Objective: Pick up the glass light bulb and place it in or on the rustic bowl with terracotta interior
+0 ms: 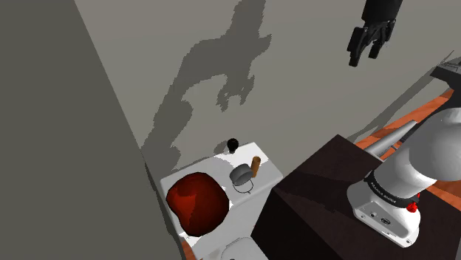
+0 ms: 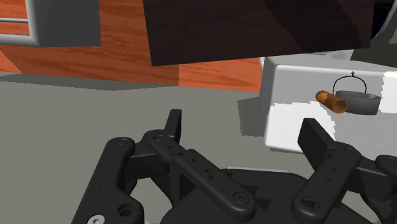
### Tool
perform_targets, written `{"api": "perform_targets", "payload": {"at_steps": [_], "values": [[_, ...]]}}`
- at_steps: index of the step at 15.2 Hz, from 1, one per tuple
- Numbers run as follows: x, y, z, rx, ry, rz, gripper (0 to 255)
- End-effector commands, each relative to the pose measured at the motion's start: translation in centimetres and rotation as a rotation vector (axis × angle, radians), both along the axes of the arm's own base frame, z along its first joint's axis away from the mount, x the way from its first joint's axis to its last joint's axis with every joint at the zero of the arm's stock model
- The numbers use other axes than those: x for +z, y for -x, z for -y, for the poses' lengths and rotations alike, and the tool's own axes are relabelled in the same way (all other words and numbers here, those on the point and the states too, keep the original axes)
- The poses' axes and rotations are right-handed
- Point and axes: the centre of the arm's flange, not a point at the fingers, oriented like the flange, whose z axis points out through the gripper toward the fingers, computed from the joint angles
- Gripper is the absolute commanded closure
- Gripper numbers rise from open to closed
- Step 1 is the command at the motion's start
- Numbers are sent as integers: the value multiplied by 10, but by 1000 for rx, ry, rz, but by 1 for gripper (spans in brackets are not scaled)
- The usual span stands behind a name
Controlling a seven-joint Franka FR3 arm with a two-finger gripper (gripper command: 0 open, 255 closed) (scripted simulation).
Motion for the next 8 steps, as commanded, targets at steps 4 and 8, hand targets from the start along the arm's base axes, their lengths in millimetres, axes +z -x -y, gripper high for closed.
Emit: {"api": "perform_targets", "payload": {"at_steps": [4, 8], "values": [[-29, -21, -18, 7, 2, -1, 0], [-69, -48, -41, 17, 6, -3, 0]]}}
